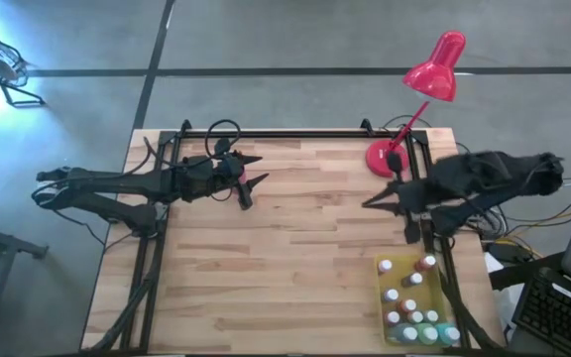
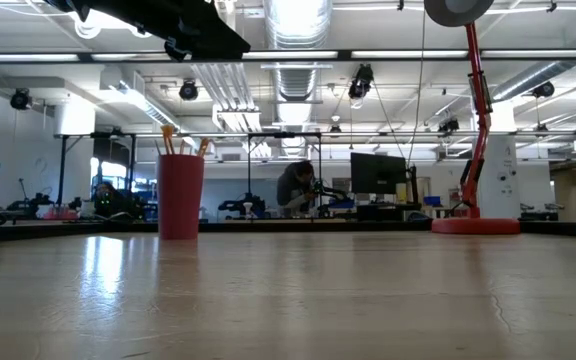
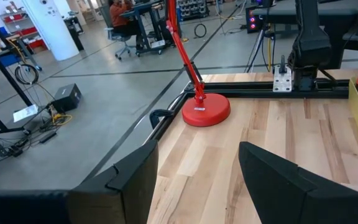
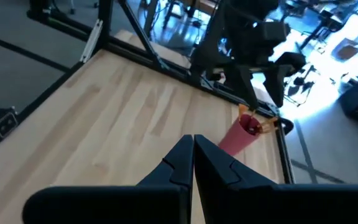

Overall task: Pick & Place Paint Supplies
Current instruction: Return to Home Position

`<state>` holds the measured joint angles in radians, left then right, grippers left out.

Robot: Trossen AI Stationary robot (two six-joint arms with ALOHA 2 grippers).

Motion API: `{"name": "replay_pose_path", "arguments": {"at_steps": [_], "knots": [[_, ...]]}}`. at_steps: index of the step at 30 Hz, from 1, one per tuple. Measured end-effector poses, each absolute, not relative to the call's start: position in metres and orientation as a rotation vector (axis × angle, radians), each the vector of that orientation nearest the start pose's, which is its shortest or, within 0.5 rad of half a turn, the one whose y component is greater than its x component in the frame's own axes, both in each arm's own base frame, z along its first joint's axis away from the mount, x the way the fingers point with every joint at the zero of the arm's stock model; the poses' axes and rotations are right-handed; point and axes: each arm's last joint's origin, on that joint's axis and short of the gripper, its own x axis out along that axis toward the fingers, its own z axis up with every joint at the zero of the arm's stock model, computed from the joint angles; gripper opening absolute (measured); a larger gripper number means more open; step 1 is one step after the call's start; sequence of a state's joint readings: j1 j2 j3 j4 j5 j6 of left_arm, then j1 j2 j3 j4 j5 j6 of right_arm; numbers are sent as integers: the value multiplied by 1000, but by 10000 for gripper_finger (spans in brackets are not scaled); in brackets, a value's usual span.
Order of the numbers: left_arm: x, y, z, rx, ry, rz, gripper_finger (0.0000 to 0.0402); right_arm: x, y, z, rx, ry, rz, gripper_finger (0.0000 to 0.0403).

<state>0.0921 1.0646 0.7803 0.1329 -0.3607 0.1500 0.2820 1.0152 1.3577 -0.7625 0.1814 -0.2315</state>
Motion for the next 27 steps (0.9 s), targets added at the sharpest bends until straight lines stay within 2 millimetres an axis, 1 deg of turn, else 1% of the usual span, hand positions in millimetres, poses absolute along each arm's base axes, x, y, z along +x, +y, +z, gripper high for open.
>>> {"name": "replay_pose_path", "arguments": {"at_steps": [3, 6, 9, 11, 14, 17, 22, 27], "knots": [[236, 32, 309, 168, 185, 440, 229, 189, 25, 418, -306, 417, 169, 8], [236, 32, 309, 168, 185, 440, 229, 199, 2, 402, -228, 457, 213, 8], [236, 32, 309, 168, 185, 440, 229, 197, -18, 386, -138, 488, 238, 8], [236, 32, 309, 168, 185, 440, 229, 189, -23, 376, -113, 482, 232, 8], [236, 32, 309, 168, 185, 440, 229, 173, -22, 366, -121, 391, 213, 8], [236, 32, 309, 167, 185, 440, 229, 155, -19, 352, -121, 289, 189, 8], [236, 32, 309, 167, 185, 440, 229, 133, -15, 317, -73, 198, 161, 8], [236, 32, 309, 167, 185, 440, 229, 123, -14, 276, -23, 154, 126, 8]]}}
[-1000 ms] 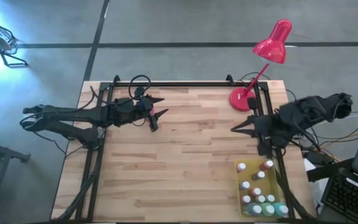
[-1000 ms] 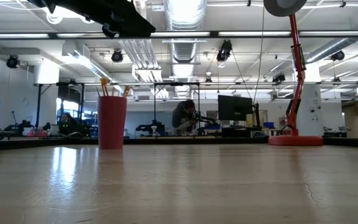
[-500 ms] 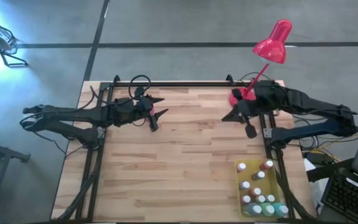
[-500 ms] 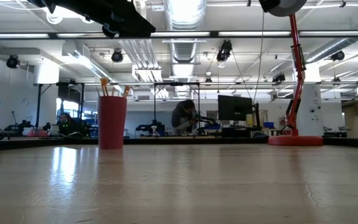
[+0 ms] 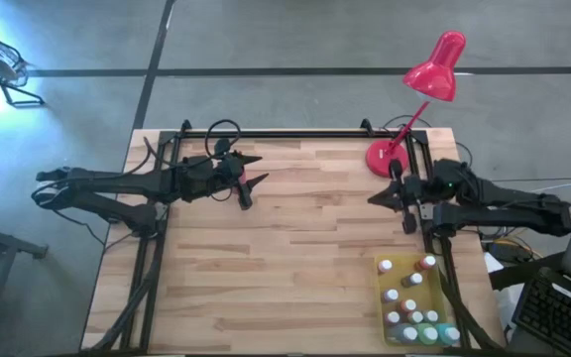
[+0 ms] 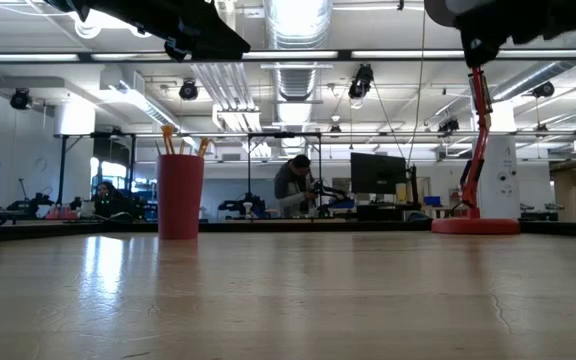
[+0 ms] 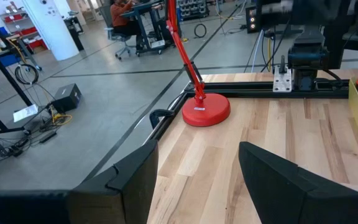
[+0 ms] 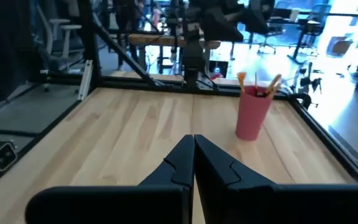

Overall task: Pick & Place Paint Supplies
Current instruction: Return to Home Position

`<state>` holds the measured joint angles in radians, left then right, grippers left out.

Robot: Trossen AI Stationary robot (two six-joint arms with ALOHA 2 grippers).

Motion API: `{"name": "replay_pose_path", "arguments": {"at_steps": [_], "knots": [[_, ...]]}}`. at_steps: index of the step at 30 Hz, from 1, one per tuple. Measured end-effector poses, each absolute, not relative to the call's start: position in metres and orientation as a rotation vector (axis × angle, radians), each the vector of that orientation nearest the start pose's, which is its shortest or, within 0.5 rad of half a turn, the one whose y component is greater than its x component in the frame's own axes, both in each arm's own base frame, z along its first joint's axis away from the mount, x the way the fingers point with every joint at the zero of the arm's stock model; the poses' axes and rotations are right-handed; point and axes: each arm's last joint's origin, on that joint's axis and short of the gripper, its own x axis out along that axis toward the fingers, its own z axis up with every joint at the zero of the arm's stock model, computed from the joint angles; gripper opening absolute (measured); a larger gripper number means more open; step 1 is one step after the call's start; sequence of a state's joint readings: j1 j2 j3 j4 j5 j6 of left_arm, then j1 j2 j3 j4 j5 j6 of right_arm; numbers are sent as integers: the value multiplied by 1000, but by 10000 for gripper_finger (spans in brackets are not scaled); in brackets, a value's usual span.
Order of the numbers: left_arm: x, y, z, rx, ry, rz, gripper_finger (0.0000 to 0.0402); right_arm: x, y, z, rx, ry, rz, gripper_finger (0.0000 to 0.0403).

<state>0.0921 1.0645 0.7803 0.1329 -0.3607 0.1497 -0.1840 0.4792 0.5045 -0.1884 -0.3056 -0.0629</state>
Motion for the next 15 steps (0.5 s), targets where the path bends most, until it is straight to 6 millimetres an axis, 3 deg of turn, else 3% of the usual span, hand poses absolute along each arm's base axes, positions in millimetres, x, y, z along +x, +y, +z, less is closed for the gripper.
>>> {"name": "replay_pose_path", "arguments": {"at_steps": [6, 15], "knots": [[236, 32, 309, 168, 185, 440, 229, 115, -14, 241, 4, 63, 76, 8], [236, 32, 309, 168, 185, 440, 229, 100, -11, 214, -21, -99, 79, 8]]}}
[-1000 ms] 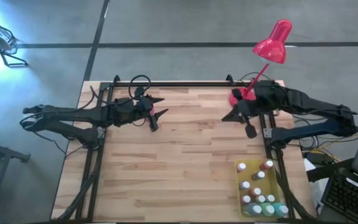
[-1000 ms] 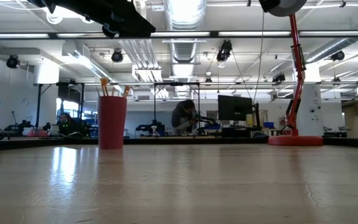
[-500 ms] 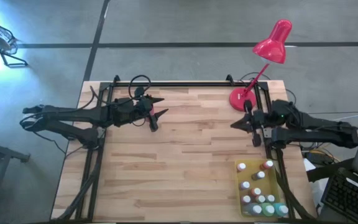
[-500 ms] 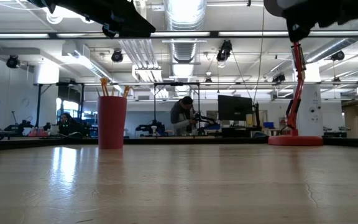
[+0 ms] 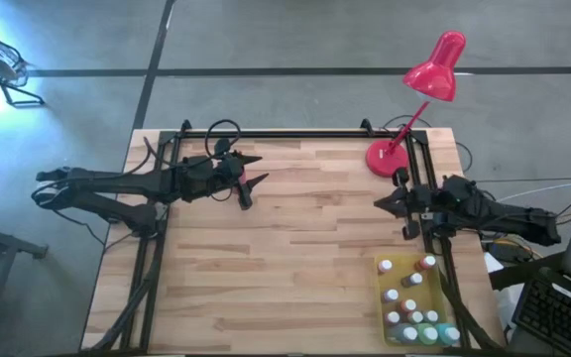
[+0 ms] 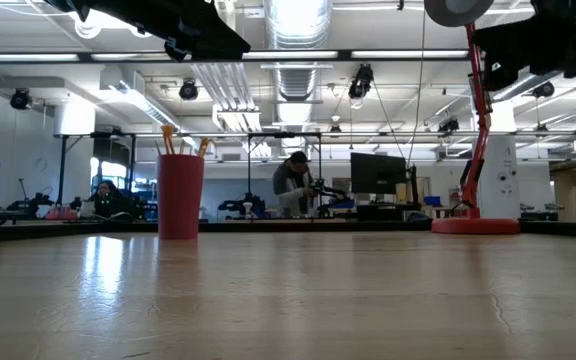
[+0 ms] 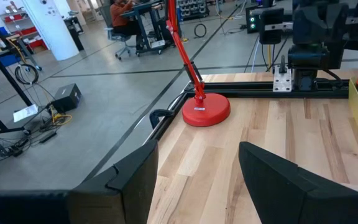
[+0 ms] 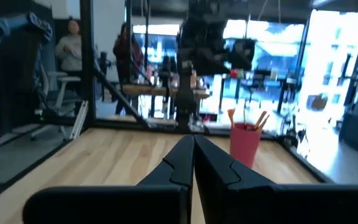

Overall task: Pick & Place Paint Supplies
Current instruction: Return to Home Position

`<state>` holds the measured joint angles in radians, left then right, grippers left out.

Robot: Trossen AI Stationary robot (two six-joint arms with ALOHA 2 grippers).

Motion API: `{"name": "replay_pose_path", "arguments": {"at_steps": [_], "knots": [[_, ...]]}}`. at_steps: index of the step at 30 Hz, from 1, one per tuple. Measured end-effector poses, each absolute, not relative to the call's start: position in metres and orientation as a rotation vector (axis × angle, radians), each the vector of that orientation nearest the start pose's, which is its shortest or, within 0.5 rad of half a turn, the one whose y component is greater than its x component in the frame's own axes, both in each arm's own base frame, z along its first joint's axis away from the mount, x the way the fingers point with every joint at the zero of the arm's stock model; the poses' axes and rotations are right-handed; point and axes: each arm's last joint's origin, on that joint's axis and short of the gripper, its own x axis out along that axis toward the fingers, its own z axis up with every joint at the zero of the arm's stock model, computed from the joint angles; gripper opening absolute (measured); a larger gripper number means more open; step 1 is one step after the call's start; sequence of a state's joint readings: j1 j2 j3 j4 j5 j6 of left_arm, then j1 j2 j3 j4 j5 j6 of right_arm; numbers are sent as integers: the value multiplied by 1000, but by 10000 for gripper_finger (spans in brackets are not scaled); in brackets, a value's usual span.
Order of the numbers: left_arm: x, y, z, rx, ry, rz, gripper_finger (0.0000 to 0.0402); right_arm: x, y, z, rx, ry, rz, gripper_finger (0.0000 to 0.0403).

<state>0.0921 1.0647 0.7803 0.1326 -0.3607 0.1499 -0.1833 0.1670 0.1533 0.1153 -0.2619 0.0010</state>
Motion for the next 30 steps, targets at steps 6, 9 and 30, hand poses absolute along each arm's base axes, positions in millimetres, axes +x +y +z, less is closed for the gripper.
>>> {"name": "replay_pose_path", "arguments": {"at_steps": [6, 9, 30], "knots": [[236, 32, 309, 168, 185, 440, 229, 87, -8, 208, -47, -198, 87, 8], [236, 32, 309, 168, 187, 440, 229, 88, -8, 205, -50, -177, 109, 8], [236, 32, 308, 169, 200, 439, 229, 97, -16, 168, -28, -14, -133, 8]]}}
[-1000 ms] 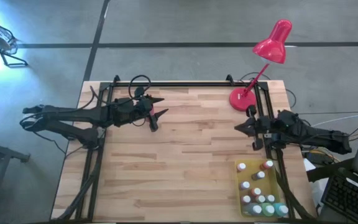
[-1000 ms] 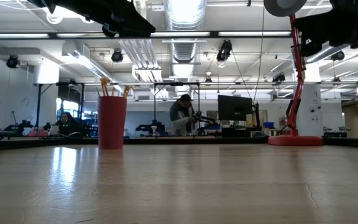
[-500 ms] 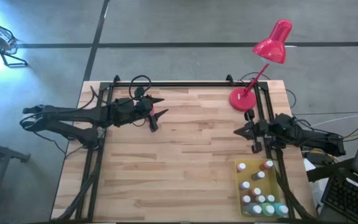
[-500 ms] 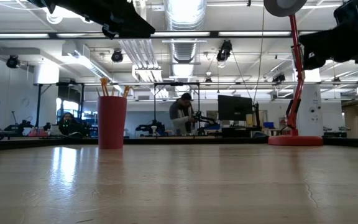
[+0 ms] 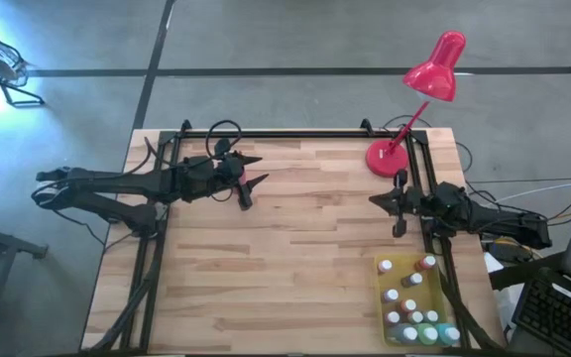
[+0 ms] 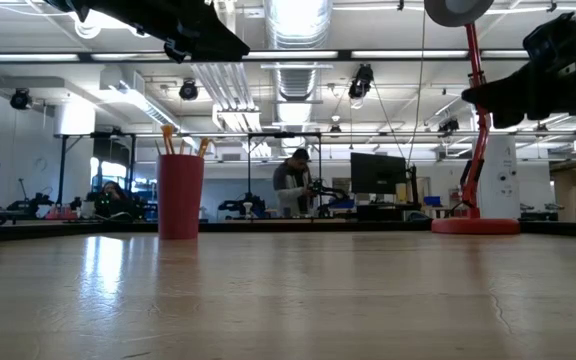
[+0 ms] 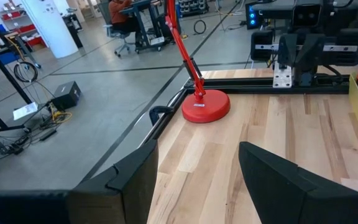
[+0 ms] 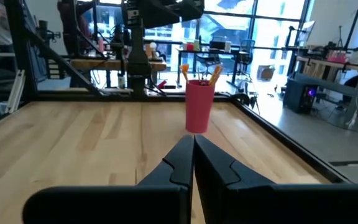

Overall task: Pick & Place Paint Supplies
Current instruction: Return to Home Position

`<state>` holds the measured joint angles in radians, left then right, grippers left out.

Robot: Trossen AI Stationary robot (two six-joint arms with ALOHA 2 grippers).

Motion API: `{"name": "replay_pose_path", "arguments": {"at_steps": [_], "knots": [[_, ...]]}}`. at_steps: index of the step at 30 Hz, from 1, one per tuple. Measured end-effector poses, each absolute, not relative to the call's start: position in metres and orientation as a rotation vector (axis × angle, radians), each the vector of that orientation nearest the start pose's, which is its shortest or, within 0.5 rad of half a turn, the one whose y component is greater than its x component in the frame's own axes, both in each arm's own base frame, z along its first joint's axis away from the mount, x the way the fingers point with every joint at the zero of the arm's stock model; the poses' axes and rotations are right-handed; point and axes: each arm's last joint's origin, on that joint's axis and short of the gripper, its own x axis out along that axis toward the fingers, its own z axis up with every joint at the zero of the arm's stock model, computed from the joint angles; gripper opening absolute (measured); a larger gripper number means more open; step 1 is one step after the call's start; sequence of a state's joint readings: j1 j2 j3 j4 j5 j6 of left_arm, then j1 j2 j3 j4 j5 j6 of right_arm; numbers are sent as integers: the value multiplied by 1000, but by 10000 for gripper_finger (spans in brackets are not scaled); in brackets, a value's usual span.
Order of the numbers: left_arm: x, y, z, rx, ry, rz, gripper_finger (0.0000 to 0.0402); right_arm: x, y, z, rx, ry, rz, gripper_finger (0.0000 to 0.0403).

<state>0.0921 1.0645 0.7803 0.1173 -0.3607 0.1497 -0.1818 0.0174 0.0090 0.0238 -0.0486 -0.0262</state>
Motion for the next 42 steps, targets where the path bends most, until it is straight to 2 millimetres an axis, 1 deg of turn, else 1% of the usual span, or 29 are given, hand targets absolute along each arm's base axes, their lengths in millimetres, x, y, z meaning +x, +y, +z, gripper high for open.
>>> {"name": "replay_pose_path", "arguments": {"at_steps": [18, 21, 23, 25, 28, 31, 33, 37, 42], "knots": [[236, 32, 308, 170, 199, 439, 229, 97, -16, 167, -19, -7, -132, 8], [232, 32, 309, 170, 191, 439, 229, 97, -16, 167, -19, -7, -132, 8], [223, 30, 309, 170, 177, 433, 229, 97, -16, 167, -19, -7, -132, 8], [212, 27, 306, 112, 146, 383, 229, 97, -16, 167, -19, -7, -132, 8], [192, 19, 295, 28, 103, 182, 229, 97, -16, 167, -19, -8, -132, 8], [174, 10, 280, 38, 77, -45, 229, 97, -16, 167, -19, -8, -132, 8], [162, 7, 267, 57, 77, -124, 229, 97, -16, 167, -19, -8, -132, 8], [144, 5, 242, 63, 84, -132, 229, 97, -16, 167, -19, -8, -132, 8], [129, 4, 226, 88, 51, -128, 229, 97, -16, 167, -20, -8, -132, 9]]}}
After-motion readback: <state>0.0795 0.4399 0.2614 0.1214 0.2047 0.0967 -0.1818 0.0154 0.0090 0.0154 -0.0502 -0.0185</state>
